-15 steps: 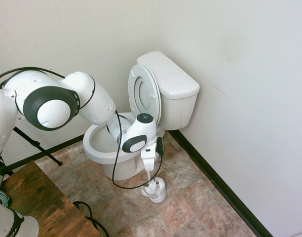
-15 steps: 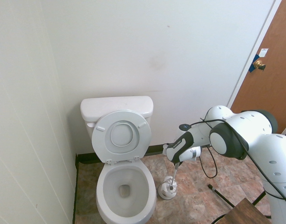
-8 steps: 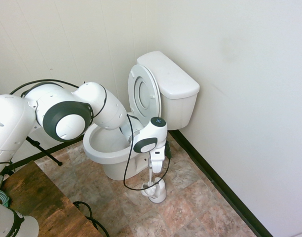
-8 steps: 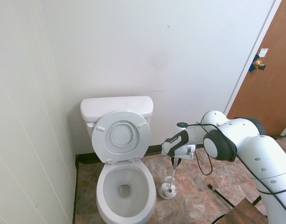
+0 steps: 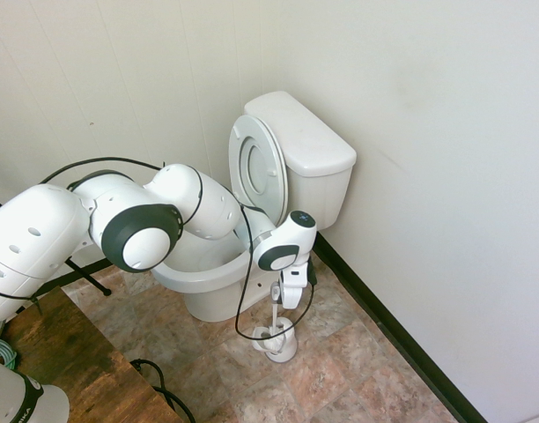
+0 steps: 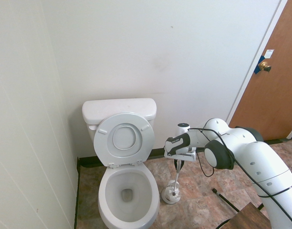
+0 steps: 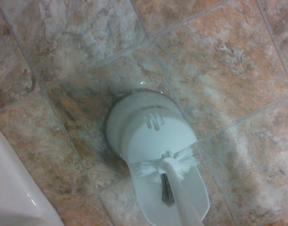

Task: Clean the toilet

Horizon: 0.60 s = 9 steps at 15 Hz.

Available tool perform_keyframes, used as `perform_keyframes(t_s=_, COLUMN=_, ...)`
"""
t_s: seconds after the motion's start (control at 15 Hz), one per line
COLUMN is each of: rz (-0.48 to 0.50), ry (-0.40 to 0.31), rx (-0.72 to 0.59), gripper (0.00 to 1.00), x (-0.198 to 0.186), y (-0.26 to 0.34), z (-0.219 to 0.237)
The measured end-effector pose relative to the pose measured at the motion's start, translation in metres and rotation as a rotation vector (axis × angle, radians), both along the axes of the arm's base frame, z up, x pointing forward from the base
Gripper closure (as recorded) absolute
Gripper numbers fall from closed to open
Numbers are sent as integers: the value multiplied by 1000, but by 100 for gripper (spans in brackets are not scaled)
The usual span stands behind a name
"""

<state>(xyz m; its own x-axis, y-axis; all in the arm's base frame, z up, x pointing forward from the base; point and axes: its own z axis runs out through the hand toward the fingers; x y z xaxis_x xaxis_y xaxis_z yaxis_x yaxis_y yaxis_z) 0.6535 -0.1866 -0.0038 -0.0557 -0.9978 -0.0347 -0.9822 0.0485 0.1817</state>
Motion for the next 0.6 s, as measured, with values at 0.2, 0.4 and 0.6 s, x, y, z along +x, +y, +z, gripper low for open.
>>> perform_keyframes(t_s=0.2, rz=-3, ry=27, rx=17, gripper=100, x=8, y=-6, z=1)
perform_keyframes(t_s=0.4, rz=-4, ry=44, rx=38, gripper=100, x=14, y=-12, z=0)
perform_keyframes(t_s=0.6, rz=-12, ry=66, rx=76, gripper=100, x=16, y=-22, z=-1)
